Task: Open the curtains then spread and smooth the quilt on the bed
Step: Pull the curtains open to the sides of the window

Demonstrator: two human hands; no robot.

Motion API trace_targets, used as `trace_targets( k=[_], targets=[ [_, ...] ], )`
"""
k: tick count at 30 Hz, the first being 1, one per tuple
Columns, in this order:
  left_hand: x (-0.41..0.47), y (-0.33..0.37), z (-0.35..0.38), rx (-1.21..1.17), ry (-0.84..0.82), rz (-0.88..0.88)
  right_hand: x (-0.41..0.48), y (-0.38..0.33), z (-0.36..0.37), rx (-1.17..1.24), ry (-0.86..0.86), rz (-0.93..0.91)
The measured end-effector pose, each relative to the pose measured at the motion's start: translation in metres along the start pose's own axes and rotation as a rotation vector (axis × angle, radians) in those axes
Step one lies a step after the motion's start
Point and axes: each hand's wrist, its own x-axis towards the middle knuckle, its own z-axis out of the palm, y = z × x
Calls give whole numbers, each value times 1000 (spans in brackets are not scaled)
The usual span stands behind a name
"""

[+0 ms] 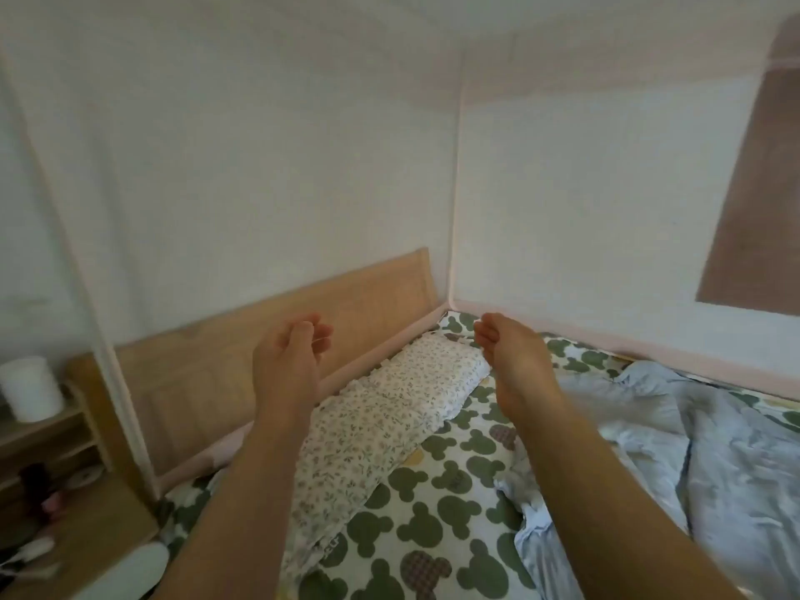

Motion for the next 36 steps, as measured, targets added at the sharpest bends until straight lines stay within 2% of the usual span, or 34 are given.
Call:
trace_targets(
  k=[7, 19, 26, 31, 36],
  targets=[
    [-32, 20, -55, -54, 209, 67, -26, 16, 40, 49, -233, 4],
    [-149, 59, -131, 57, 598, 152, -115, 31, 75, -5, -680, 51],
    [-250, 77, -183, 150, 873, 181, -213, 50, 83, -33, -936, 178],
    [-319, 101, -222, 291, 1074, 238, -286, 55, 98, 4, -1090, 220],
    [-396, 136, -261, 320, 1247, 280, -373, 54, 112, 17, -1277, 241]
  ],
)
